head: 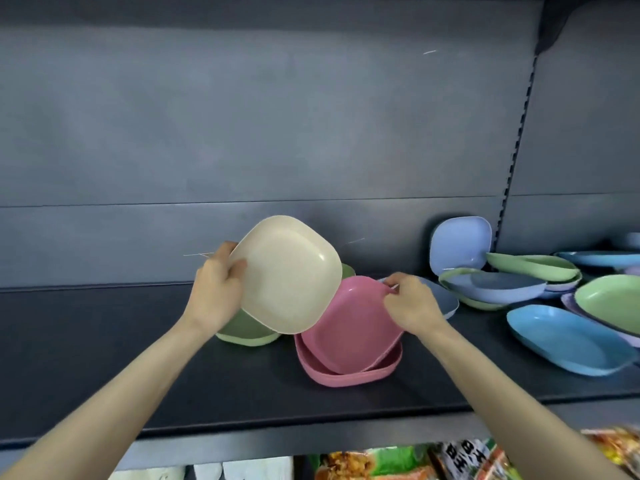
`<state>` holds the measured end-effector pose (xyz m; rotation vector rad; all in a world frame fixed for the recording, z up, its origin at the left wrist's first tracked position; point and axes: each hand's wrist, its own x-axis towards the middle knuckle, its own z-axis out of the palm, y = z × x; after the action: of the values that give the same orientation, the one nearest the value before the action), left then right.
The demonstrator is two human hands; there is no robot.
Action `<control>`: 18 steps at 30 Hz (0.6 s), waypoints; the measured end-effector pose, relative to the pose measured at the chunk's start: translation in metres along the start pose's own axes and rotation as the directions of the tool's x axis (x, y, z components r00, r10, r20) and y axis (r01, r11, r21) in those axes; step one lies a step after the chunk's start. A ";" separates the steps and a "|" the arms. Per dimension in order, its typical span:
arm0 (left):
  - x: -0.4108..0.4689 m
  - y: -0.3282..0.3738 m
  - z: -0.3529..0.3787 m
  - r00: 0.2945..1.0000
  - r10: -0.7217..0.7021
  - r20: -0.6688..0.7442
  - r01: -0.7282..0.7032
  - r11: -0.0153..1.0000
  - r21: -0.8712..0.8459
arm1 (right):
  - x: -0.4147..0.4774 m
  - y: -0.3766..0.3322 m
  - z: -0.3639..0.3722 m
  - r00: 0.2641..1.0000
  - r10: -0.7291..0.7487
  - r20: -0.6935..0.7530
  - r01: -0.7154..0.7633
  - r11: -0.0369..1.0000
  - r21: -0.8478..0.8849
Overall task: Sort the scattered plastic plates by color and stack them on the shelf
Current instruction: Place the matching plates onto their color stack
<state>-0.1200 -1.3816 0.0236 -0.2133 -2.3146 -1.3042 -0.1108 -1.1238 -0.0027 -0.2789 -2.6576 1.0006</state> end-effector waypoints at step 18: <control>-0.011 -0.010 0.005 0.995 -0.038 0.090 0.057 0.974 -0.218 | -0.043 -0.008 -0.007 0.999 -0.008 -0.049 0.009 1.000 0.015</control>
<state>-0.1153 -1.3820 0.0083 -0.2918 -2.2543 -1.6061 -0.0689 -1.1374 -0.0006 -0.2848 -2.6042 0.9989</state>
